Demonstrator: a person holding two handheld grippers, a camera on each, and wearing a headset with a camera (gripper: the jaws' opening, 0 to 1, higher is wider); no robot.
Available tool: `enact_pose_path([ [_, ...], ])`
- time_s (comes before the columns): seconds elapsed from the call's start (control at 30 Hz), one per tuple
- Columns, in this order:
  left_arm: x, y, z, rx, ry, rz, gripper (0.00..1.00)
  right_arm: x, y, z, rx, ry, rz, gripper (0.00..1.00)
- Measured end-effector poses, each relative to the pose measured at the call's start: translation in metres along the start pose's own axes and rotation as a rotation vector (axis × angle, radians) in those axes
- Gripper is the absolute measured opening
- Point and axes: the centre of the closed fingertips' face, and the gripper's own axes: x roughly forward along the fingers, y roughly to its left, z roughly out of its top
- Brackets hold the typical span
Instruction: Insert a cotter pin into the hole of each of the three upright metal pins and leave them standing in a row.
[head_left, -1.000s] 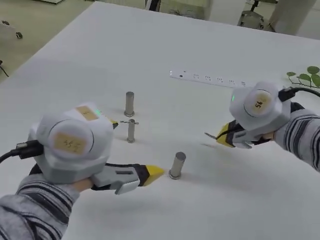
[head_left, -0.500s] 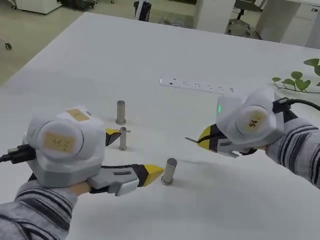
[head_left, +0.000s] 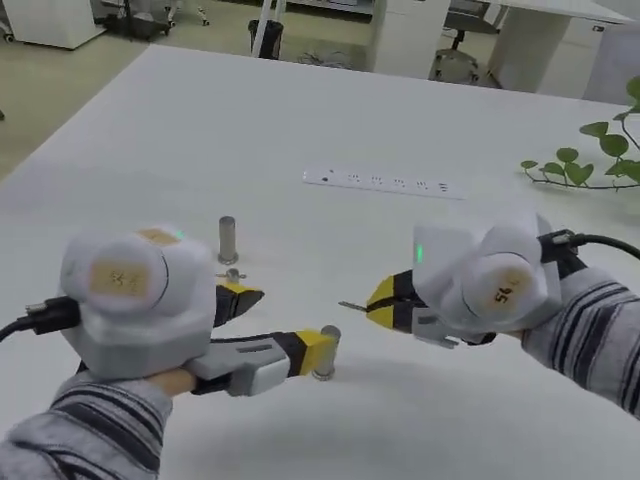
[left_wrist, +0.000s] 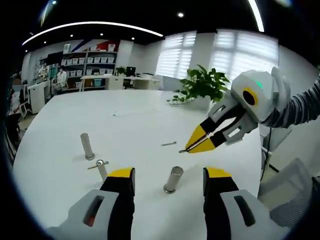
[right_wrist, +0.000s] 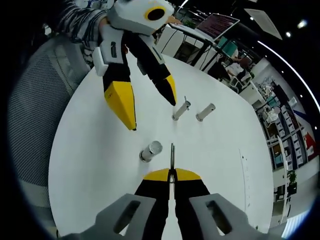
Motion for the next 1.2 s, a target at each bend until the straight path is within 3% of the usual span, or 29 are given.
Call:
enact_pose_path([
  [0.27,0.004,-0.018,0.0,-0.132,-0.023,-0.068,0.36,-0.008,0.017,0.016,-0.029,-0.056,-0.006,0.0],
  [0.53,0.006,-0.033,-0.004,-0.235,-0.025,-0.139,0.23,-0.013,0.028,0.024,-0.067,-0.074,-0.01,0.0],
  [0.83,0.003,-0.042,-0.006,-0.324,-0.038,-0.183,0.11,-0.019,0.036,0.034,-0.103,-0.089,-0.006,0.0],
  [1.2,0.0,-0.049,-0.005,-0.363,-0.048,-0.217,0.0,-0.021,0.037,0.041,-0.098,-0.105,-0.011,0.0],
])
